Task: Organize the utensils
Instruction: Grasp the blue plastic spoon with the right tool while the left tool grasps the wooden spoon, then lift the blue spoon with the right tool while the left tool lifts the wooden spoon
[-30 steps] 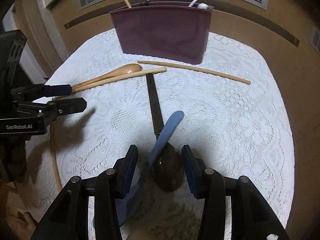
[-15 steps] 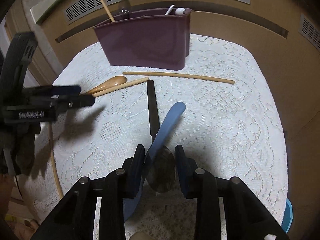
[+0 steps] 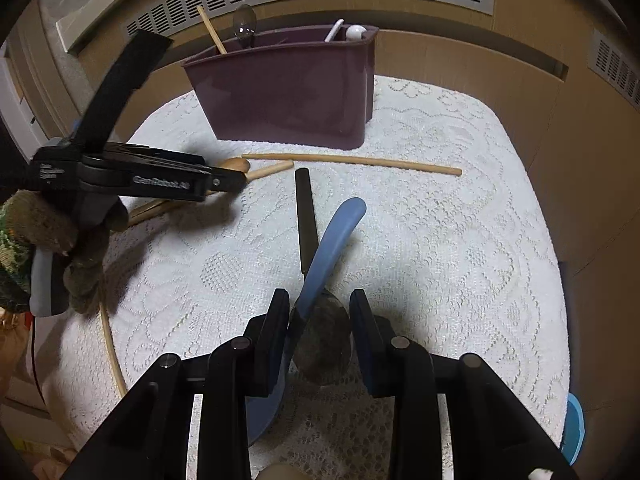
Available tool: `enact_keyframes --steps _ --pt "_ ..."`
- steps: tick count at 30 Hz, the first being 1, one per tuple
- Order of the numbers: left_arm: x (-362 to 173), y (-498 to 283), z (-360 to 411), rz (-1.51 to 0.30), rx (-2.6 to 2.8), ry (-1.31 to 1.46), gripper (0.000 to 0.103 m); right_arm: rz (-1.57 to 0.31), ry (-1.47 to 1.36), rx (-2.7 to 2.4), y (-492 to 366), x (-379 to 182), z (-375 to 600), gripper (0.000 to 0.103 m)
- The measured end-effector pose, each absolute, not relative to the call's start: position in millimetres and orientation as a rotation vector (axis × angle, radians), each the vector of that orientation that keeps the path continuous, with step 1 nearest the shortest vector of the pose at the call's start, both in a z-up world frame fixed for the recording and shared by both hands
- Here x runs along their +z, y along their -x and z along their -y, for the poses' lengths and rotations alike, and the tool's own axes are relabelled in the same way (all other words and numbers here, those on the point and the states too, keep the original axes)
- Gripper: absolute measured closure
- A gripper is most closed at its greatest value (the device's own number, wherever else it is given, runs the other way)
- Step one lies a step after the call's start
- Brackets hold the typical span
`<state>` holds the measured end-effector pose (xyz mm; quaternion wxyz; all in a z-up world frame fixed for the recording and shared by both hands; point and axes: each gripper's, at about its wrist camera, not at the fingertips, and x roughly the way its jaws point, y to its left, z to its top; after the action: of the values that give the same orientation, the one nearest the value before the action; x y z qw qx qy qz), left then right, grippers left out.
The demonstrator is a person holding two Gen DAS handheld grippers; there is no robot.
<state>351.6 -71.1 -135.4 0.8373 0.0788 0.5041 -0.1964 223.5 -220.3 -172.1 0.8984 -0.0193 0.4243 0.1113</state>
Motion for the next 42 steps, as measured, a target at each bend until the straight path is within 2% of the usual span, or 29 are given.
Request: enact_keyframes --steps 3,4,5,7,9,15,21,32,35,37,42 --pt "-136.1 -341.9 78.0 -1.041 -0.417 -0.21 0.035 -0.863 0.046 0.237 -220.0 -168.4 218.4 0.073" --pt "-135.7 -339.0 78.6 -1.035 -0.416 -0.21 0.038 -0.86 0.048 0.236 -219.9 -167.8 218.1 0.073" --pt "-135.0 -336.8 78.8 -1.03 -0.417 -0.207 0.041 -0.857 0.05 0.235 -219.1 -166.5 217.9 0.073" --pt "-133.5 -328.4 77.5 -1.017 -0.415 -0.206 0.055 -0.85 0.05 0.232 -216.9 -164.2 218.4 0.073" --pt "-131.5 -320.4 74.2 -1.003 -0.42 -0.208 0.064 -0.849 0.046 0.228 -215.6 -163.6 220.1 0.073" --pt "-129.1 -299.0 58.0 -0.999 -0.437 -0.126 0.081 -0.866 0.016 0.211 -216.0 -167.4 228.2 0.072" --pt "-125.4 -268.4 40.4 -1.004 -0.451 -0.027 0.087 -0.877 -0.015 0.201 -214.3 -172.1 237.5 0.072" --pt "-117.1 -254.8 35.5 -1.007 -0.508 -0.019 0.086 -0.905 -0.003 0.201 -225.2 -180.1 229.6 0.072" --pt "-120.0 -264.8 45.0 -1.021 -0.528 -0.084 0.081 -0.906 -0.003 0.202 -227.0 -179.8 229.0 0.072" --pt "-121.3 -274.2 50.1 -1.018 -0.512 -0.112 0.071 -0.906 0.005 0.202 -227.1 -180.5 228.6 0.072" --pt "-130.2 -298.1 59.1 -1.065 -0.499 -0.165 0.067 -0.906 0.003 0.202 -226.8 -182.8 231.4 0.072"
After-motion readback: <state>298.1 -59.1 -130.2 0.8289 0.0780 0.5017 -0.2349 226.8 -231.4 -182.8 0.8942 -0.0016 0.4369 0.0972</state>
